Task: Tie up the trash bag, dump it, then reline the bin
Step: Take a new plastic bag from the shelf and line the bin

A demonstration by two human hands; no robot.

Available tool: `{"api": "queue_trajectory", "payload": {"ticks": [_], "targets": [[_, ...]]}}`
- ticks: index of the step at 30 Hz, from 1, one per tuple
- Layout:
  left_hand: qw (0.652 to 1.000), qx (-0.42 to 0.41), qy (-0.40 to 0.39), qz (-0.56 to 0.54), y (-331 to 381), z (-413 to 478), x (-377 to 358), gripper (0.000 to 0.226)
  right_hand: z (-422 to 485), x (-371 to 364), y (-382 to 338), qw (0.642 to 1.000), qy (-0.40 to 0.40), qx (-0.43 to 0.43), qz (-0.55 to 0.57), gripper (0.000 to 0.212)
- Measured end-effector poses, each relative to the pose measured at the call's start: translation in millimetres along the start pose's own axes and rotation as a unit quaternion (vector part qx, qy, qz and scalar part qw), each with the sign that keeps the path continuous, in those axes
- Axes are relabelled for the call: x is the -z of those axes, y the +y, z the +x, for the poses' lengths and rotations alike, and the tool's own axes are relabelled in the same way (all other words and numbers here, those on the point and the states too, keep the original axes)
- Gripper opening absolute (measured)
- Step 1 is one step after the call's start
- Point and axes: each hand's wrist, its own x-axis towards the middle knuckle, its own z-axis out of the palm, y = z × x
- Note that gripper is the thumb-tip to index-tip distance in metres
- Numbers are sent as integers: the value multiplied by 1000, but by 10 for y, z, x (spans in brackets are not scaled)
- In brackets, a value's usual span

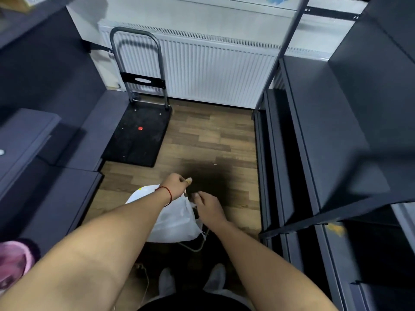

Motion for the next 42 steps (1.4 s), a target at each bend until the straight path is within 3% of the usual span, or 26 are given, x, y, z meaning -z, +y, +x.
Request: {"api": "queue_trajectory", "payload": {"ticks": [9,16,25,32,38,42], "targets": [[988,52,43,-141,38,-35,117,34,329,62,79,988,-98,-25,-116,32],[949,92,102,-284,-119,11,-19,31,416,52,259,972,-167,-34,-160,42],[938,105,44,-328,-173,64,-520,18,368,110,706,959,-192,-99,-182,42],[900,149,15,-409,-288,314,-731,12,453,68,887,956,-205,-144,-154,46],[866,218,44,-449,-790,629,-712,37,688,-194,969,957,-202,-131,-160,42],[876,242,85,-408,-1189,846,-826,44,869,-472,1154,949,-226,-151,-161,37]]}}
